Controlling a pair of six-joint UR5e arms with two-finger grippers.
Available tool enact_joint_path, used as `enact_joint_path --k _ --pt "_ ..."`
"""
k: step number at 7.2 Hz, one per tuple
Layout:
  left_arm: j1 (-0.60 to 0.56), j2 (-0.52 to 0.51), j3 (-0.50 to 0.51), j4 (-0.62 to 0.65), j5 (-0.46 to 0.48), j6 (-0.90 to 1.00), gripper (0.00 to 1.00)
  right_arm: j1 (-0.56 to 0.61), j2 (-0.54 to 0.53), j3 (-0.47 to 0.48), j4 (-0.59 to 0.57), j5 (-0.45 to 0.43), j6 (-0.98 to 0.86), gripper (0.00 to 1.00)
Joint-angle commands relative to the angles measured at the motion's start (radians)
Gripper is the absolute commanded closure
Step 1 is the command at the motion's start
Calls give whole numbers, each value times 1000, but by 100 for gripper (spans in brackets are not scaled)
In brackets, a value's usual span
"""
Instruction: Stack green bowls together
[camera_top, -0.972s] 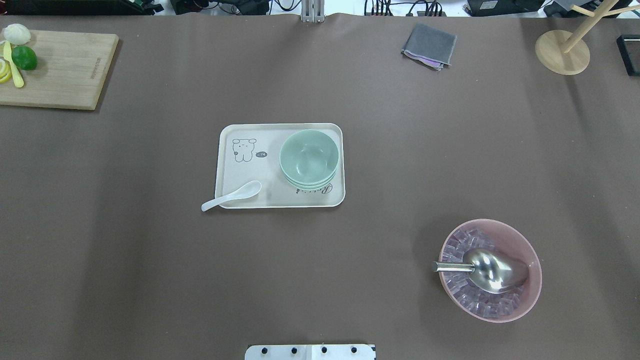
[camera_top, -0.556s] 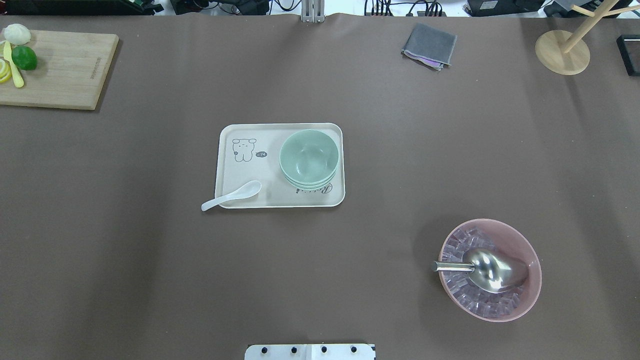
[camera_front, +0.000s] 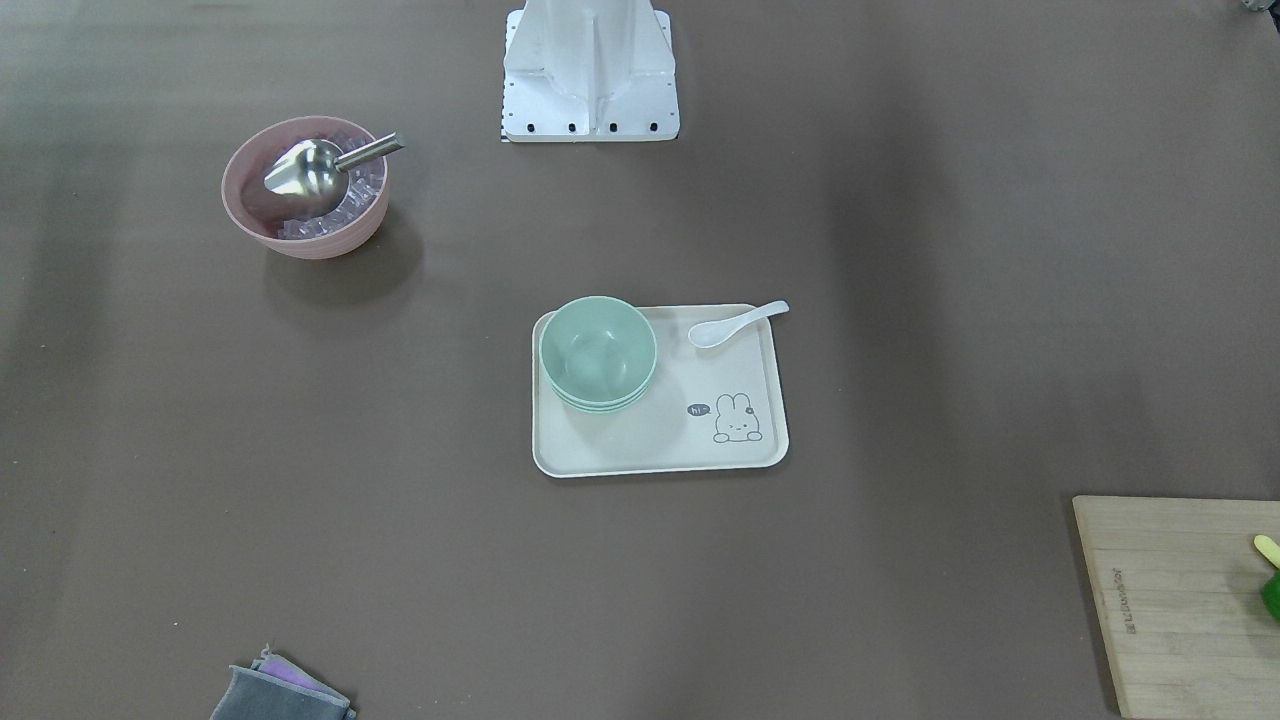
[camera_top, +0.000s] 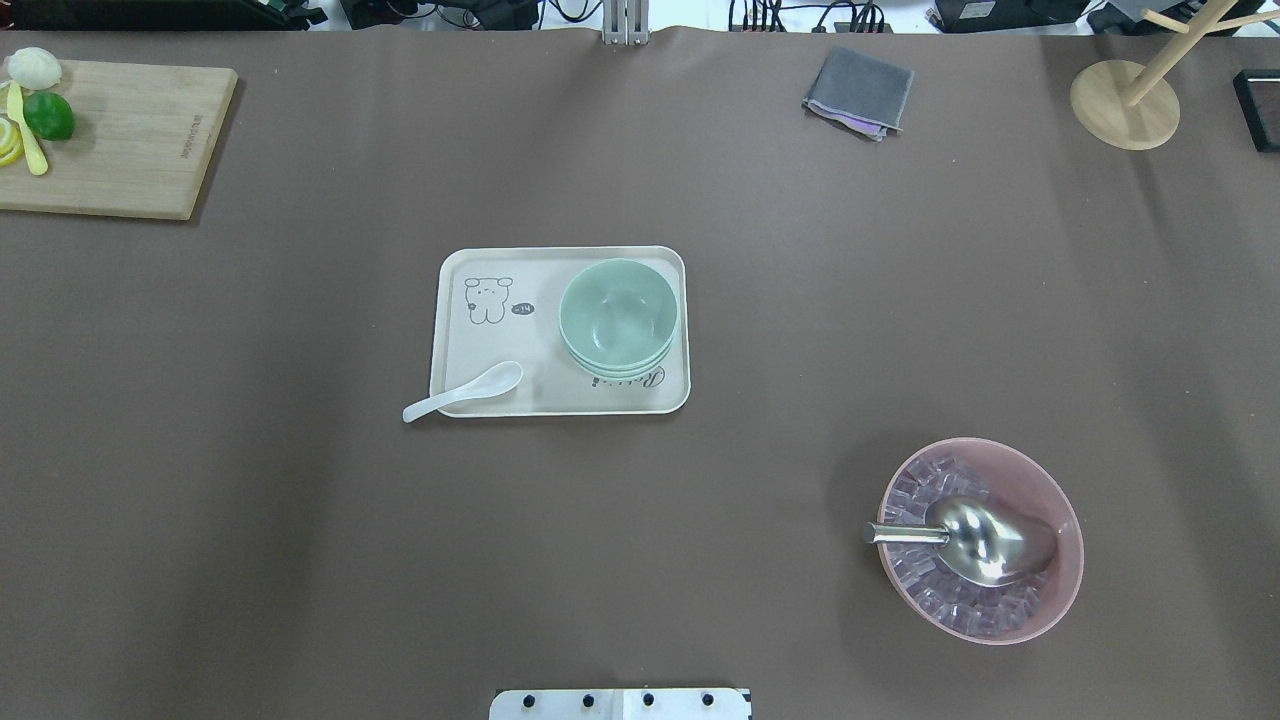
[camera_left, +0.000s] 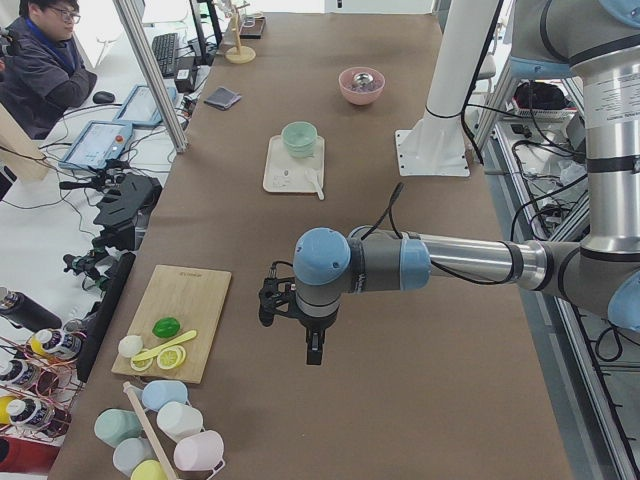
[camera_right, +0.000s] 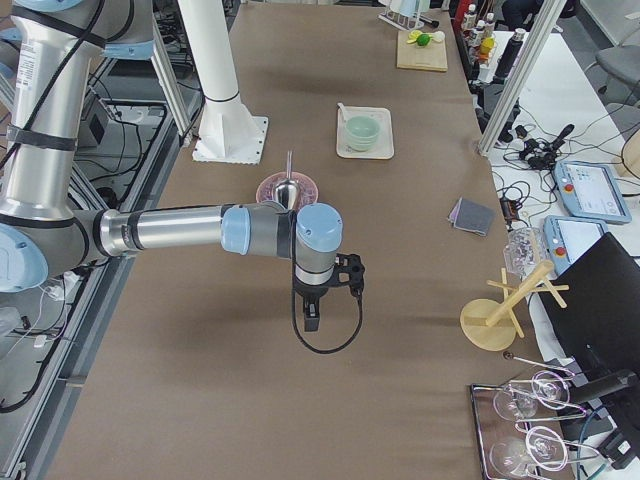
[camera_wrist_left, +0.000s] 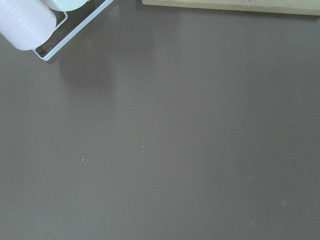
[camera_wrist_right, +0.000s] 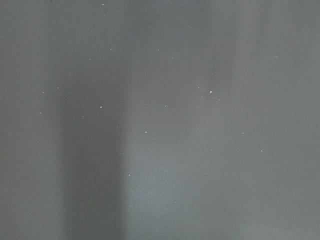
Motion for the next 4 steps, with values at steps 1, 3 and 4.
enact_joint_path --k 1,3,4 --pt "0 -1 1 -2 1 -1 2 -1 2 -1 1 0 0 0" --pt "0 0 -2 -2 2 -1 2 -1 2 -1 1 9 0 0" --pt "0 0 -2 -2 2 -1 2 -1 2 -5 1 28 0 0"
